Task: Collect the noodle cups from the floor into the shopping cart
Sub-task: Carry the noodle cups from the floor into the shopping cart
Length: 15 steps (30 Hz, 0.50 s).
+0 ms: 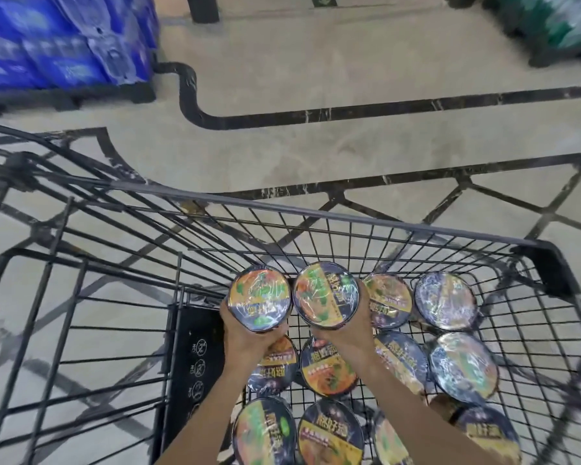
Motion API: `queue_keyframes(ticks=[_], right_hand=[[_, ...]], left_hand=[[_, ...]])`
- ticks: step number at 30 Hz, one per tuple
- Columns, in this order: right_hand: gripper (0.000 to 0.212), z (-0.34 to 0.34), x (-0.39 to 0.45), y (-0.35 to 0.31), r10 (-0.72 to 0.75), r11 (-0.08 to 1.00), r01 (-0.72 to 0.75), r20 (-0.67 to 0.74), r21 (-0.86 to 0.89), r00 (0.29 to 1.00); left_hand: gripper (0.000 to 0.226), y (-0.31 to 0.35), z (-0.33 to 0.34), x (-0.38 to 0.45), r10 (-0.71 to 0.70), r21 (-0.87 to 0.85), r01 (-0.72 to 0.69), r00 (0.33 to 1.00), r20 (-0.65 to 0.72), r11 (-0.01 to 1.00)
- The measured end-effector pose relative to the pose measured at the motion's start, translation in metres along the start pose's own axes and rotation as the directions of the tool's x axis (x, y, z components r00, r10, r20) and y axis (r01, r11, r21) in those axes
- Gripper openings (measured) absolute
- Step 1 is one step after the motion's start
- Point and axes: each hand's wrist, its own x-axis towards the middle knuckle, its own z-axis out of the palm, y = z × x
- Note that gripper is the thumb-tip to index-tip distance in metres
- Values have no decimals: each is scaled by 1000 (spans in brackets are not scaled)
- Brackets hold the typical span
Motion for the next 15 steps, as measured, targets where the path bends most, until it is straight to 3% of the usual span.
queue_keyframes(ticks=[4,15], right_hand=[[123,-6,-4,0,-16,999,18,53,-47,998],[125,-1,2,-1,14,994,-15,-9,-112,1000]], left_hand=[[121,1,-10,-2,64,36,-65,998,16,997],[115,2,-4,6,70,51,-69,997,-15,996]])
